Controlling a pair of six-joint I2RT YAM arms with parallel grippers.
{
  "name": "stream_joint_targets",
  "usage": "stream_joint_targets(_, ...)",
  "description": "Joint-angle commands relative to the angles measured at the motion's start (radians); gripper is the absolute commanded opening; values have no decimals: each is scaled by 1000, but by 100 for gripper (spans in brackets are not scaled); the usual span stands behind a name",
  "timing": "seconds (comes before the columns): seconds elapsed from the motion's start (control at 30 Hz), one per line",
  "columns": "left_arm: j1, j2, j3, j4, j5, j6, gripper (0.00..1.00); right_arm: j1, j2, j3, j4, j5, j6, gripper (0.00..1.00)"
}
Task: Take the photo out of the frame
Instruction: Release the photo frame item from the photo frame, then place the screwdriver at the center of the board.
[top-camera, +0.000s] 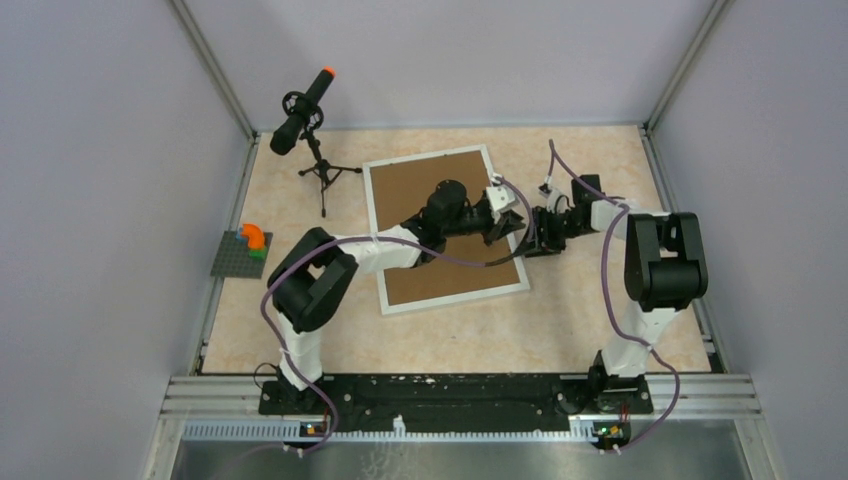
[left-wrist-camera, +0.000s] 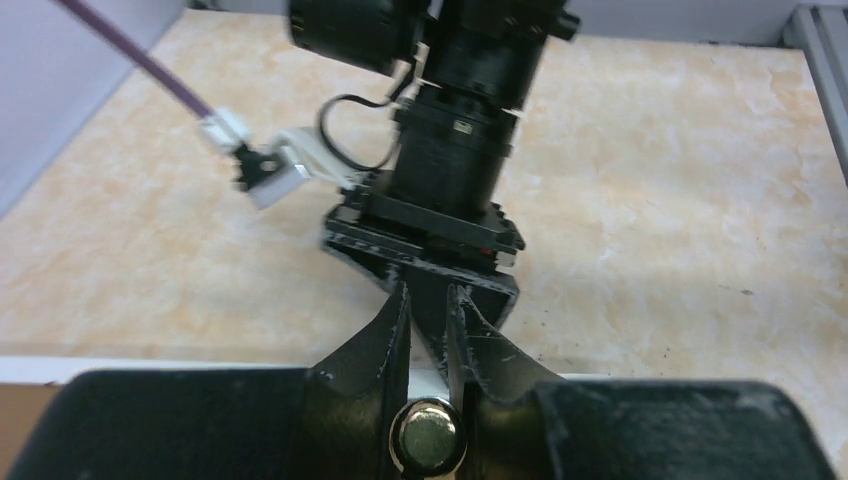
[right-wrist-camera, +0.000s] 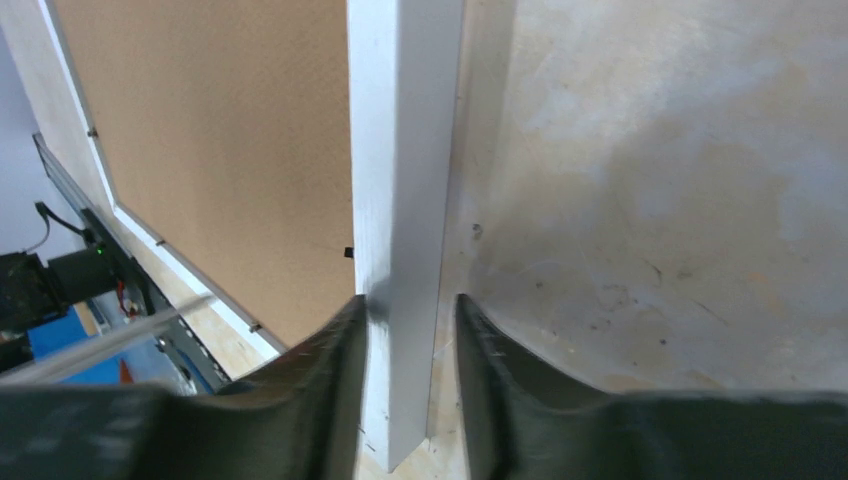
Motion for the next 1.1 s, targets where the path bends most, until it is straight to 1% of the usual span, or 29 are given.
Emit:
stream_joint_targets(0.0, 67, -145, -25, -46, 32, -51, 0, 1, -81, 36, -11, 27, -14, 49)
stream_joint_targets(0.07, 88, -175, -38, -83, 27, -42, 0, 24, -111, 42, -22, 78, -3, 54)
stream_joint_targets(0.17, 117, -209, -52, -126, 13, -38, 0, 76, -142, 54, -29, 156, 24, 57)
stream_joint_targets(0.23, 132, -224, -56, -163, 6, -39, 0, 114, -154, 61, -28, 231, 44, 60)
stream_joint_targets(0.33, 146, -245, -72, -194, 4, -28, 0, 162, -126, 86, -51, 325, 60, 60)
stream_joint_targets(0.47, 155, -272, -93, -211, 2, -19, 0, 206, -97, 94, -34, 411, 79, 58)
stream_joint_targets(0.63, 162, -293, -113, -228, -17, -20, 0, 231, -43, 93, -35, 471, 72, 48)
stream_joint_targets(0.73, 164, -306, -125, -233, -28, -16, 0, 241, -30, 83, -39, 500, 60, 45)
stream_joint_targets(0.87, 167, -318, -139, -242, -37, -16, 0, 241, -18, 76, -42, 516, 68, 35)
stream_joint_targets(1.03, 171, -335, -151, -280, -75, -17, 0, 240, -12, 91, -47, 467, 75, 11)
stream_joint_targets(1.07, 175, -339, -155, -285, -73, -15, 0, 236, -10, 95, -49, 446, 70, 8)
